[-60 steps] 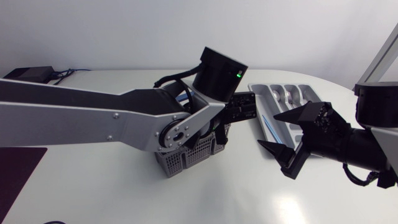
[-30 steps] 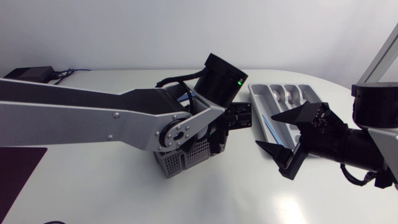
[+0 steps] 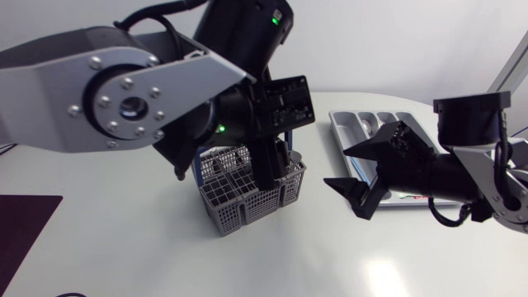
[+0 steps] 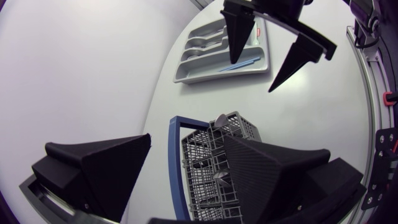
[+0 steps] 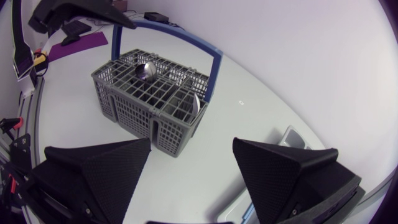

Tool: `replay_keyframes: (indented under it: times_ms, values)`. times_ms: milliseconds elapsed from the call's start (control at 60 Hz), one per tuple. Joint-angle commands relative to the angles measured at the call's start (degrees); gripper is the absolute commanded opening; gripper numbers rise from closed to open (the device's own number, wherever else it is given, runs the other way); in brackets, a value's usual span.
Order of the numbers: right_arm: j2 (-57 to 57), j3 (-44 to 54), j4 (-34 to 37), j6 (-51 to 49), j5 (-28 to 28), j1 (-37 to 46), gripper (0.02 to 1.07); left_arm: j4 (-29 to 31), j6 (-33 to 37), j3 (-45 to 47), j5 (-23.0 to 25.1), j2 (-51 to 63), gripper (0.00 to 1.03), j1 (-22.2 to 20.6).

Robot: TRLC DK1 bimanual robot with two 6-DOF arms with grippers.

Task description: Unload the cutlery basket into the drawer organizer.

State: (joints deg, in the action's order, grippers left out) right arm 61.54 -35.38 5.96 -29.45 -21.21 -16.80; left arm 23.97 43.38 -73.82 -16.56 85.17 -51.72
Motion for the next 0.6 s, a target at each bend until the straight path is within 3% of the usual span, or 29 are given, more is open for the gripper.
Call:
replay_keyframes:
  times_ms: [0,267,417,583]
  values:
    - [3.59,-2.51,-2.09,3.00,0.12,-1.84,0.94,2.14,-2.86,3.07,2.67,-1.49,0.97,2.07]
    - [11.41,-4.26,-10.61,2.56,8.91,-9.92,0.77,3.10,-5.49,8.61,11.20,-1.93,0.97,4.79]
    - [17.21,-6.02,-13.95,2.12,10.05,-10.54,0.64,4.33,-6.55,9.57,16.29,-2.20,0.97,6.99]
    - [21.52,-8.31,-15.01,1.50,10.84,-10.54,0.59,5.21,-6.99,10.63,18.67,-2.55,0.97,7.78]
